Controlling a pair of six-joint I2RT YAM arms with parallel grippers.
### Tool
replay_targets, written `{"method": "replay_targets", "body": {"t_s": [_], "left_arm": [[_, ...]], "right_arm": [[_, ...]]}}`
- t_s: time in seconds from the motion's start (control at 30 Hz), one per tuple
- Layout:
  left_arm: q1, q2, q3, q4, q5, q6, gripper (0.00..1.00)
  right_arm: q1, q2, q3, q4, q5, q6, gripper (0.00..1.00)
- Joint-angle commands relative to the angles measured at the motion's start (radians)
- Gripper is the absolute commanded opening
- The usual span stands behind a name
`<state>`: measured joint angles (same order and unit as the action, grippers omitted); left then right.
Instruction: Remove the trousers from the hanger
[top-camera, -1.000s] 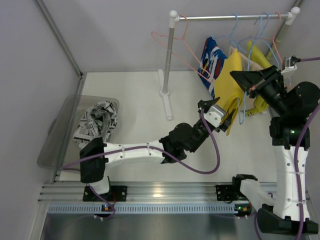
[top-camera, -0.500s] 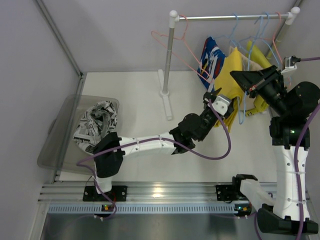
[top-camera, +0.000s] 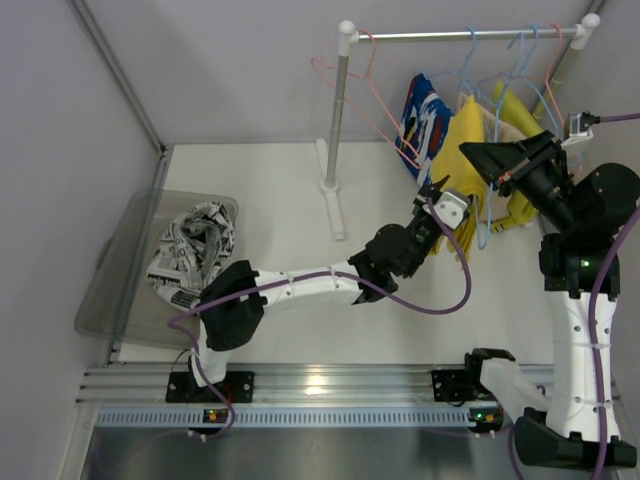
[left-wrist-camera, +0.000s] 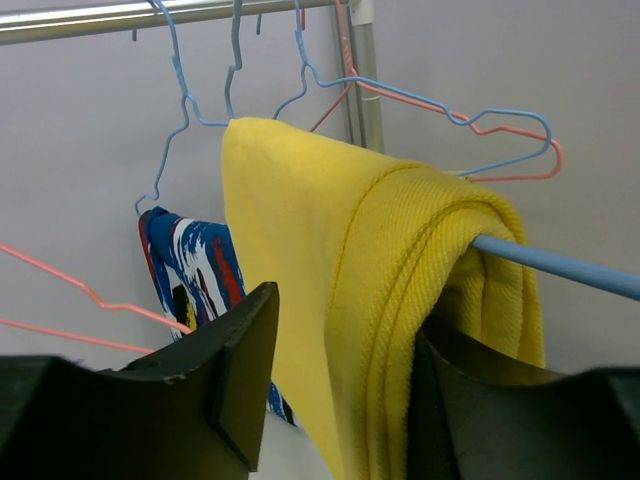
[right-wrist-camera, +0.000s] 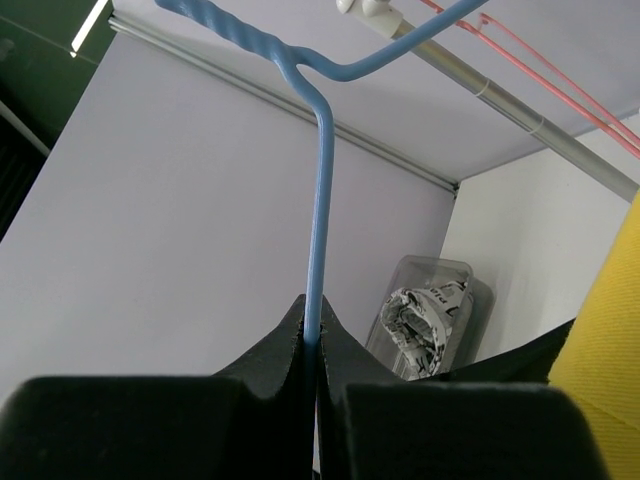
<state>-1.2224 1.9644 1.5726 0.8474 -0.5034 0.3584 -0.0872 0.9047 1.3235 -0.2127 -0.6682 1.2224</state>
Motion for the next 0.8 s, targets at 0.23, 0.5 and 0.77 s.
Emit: {"method": "replay_targets", "body": {"t_s": [0.23, 0.5, 0.77], "left_arm": [[0.046, -0.036, 0.014, 0.039, 0.040, 0.053, 0.14], [0.046, -0.183, 0.004, -0.025, 0.132, 0.013, 0.00], [0.046, -0.337, 0.055, -0.182, 0.226, -0.022, 0.00]], "right_arm": [[0.007, -0.064, 0.083, 0.156, -0.021, -0.058, 0.00], [0.007, -0.087, 0.036, 0.078, 0.019, -0.156, 0.00], [0.007, -0.124, -0.046, 0.016, 0.070, -0.225, 0.00]]}}
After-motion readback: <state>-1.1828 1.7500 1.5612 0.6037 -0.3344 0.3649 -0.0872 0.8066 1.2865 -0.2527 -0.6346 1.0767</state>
